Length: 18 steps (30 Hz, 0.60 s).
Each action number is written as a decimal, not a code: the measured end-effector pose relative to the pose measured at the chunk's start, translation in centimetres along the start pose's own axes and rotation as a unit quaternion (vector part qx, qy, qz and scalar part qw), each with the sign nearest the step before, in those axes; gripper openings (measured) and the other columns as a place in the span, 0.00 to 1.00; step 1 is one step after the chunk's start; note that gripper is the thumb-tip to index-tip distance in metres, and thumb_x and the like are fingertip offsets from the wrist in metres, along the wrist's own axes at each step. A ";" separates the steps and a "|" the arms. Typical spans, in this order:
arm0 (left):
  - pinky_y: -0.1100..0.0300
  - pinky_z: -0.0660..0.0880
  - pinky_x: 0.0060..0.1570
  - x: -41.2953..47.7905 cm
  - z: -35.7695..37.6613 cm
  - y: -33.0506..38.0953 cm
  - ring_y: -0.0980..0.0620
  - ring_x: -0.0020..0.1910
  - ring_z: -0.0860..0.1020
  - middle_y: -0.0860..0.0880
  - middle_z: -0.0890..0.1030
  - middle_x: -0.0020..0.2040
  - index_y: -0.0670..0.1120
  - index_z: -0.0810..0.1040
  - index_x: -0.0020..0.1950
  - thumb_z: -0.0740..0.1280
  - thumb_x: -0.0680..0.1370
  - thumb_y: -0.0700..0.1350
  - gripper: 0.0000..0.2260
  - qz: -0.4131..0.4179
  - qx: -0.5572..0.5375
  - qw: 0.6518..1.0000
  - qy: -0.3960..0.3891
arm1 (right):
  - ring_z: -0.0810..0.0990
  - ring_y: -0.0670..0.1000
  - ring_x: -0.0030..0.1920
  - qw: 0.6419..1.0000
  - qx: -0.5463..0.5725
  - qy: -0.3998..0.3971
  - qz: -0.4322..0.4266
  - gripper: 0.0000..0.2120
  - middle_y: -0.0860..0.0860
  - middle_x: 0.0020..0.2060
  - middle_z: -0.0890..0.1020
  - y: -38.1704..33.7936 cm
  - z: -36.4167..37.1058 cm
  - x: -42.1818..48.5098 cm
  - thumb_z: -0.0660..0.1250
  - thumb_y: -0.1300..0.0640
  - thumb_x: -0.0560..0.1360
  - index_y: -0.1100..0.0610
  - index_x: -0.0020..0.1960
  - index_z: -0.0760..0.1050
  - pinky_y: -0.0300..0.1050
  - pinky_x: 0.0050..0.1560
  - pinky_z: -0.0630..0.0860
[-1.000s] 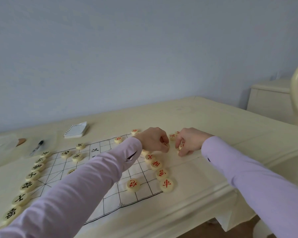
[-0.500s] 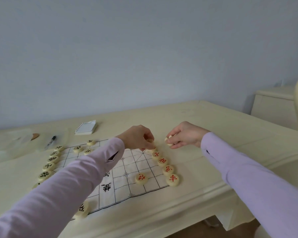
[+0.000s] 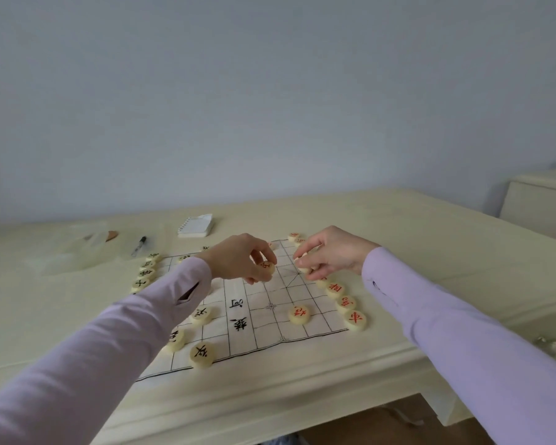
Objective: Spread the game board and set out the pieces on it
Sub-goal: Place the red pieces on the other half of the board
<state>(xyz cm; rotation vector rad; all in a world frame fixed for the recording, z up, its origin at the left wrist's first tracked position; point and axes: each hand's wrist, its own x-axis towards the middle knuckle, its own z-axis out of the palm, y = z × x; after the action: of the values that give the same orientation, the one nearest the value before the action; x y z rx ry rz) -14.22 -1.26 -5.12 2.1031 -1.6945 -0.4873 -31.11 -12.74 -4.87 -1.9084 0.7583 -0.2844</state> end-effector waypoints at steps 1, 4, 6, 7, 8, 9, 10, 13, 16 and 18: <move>0.61 0.77 0.47 -0.5 -0.1 -0.2 0.56 0.34 0.82 0.54 0.81 0.46 0.52 0.80 0.51 0.72 0.72 0.44 0.09 -0.002 -0.001 1.000 -0.001 | 0.82 0.47 0.32 1.000 -0.003 0.001 0.001 0.10 0.54 0.39 0.79 -0.2 0.4 0.0 0.71 0.64 0.73 0.62 0.54 0.78 0.34 0.36 0.80; 0.66 0.75 0.43 -1.6 -0.4 -0.7 0.57 0.35 0.83 0.57 0.81 0.47 0.53 0.80 0.51 0.71 0.72 0.44 0.10 -0.006 0.004 1.000 -0.013 | 0.82 0.48 0.36 1.000 0.005 0.010 -0.003 0.14 0.55 0.41 0.79 -0.4 1.3 0.2 0.70 0.67 0.72 0.65 0.57 0.77 0.33 0.38 0.81; 0.65 0.73 0.39 -2.3 -0.6 -0.9 0.58 0.36 0.83 0.59 0.81 0.46 0.53 0.80 0.52 0.72 0.71 0.45 0.10 -0.015 0.012 0.999 -0.030 | 0.82 0.48 0.36 1.000 0.003 0.015 -0.005 0.16 0.56 0.43 0.79 -0.6 1.8 0.3 0.70 0.70 0.71 0.64 0.58 0.77 0.32 0.37 0.80; 0.65 0.73 0.39 -2.7 -0.6 -1.0 0.58 0.36 0.83 0.59 0.81 0.45 0.53 0.80 0.52 0.73 0.71 0.46 0.11 -0.017 0.014 0.999 -0.038 | 0.82 0.49 0.36 1.000 -0.003 0.017 -0.006 0.17 0.56 0.44 0.79 -0.7 2.0 0.3 0.70 0.70 0.70 0.63 0.58 0.78 0.31 0.37 0.80; 0.64 0.74 0.40 -2.9 -0.6 -1.0 0.57 0.36 0.83 0.59 0.81 0.45 0.53 0.80 0.51 0.73 0.70 0.47 0.11 -0.016 0.014 0.999 -0.045 | 0.83 0.50 0.37 1.000 -0.009 0.017 -0.006 0.17 0.56 0.45 0.79 -0.8 2.1 0.3 0.70 0.70 0.70 0.62 0.58 0.78 0.31 0.39 0.80; 0.64 0.75 0.41 -3.1 -0.5 -1.0 0.57 0.36 0.82 0.59 0.81 0.44 0.54 0.80 0.51 0.74 0.70 0.47 0.11 -0.014 0.015 0.998 -0.052 | 0.83 0.51 0.38 1.000 -0.015 0.016 -0.005 0.18 0.56 0.45 0.79 -0.9 2.3 0.3 0.70 0.70 0.70 0.61 0.58 0.78 0.31 0.40 0.80; 0.65 0.75 0.42 -3.3 -0.5 -0.8 0.57 0.36 0.82 0.60 0.80 0.44 0.54 0.80 0.52 0.74 0.69 0.48 0.12 -0.010 0.016 0.998 -0.059 | 0.83 0.51 0.38 1.000 -0.021 0.013 -0.004 0.18 0.55 0.44 0.79 -1.0 2.5 0.3 0.71 0.69 0.70 0.60 0.58 0.78 0.30 0.41 0.79; 0.74 0.71 0.35 -3.5 0.1 -0.2 0.57 0.36 0.80 0.61 0.79 0.39 0.53 0.80 0.52 0.74 0.70 0.48 0.12 -0.002 0.023 0.996 -0.090 | 0.84 0.53 0.42 0.999 -0.035 0.007 -0.001 0.17 0.52 0.42 0.79 -1.2 3.0 0.3 0.71 0.67 0.70 0.59 0.58 0.77 0.36 0.50 0.79; 0.69 0.71 0.39 -3.4 0.9 0.4 0.57 0.39 0.78 0.63 0.78 0.35 0.53 0.80 0.51 0.75 0.70 0.48 0.12 0.010 0.029 0.992 -0.125 | 0.84 0.56 0.47 0.999 -0.054 0.001 0.000 0.14 0.52 0.41 0.78 -1.2 3.3 0.4 0.72 0.66 0.69 0.58 0.54 0.78 0.45 0.59 0.78; 0.62 0.73 0.47 -3.4 1.2 0.9 0.59 0.39 0.76 0.65 0.77 0.34 0.53 0.80 0.51 0.75 0.69 0.48 0.12 0.017 0.039 0.989 -0.141 | 0.85 0.57 0.49 0.998 -0.070 0.001 -0.001 0.11 0.52 0.40 0.78 -1.1 3.3 0.4 0.72 0.64 0.69 0.57 0.50 0.79 0.47 0.60 0.77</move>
<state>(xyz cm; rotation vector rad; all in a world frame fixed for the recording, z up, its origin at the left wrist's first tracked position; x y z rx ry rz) -16.22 1.77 -5.62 2.1381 -1.9282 -0.7504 -28.72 -10.24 -5.47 -2.0397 0.7965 -0.2400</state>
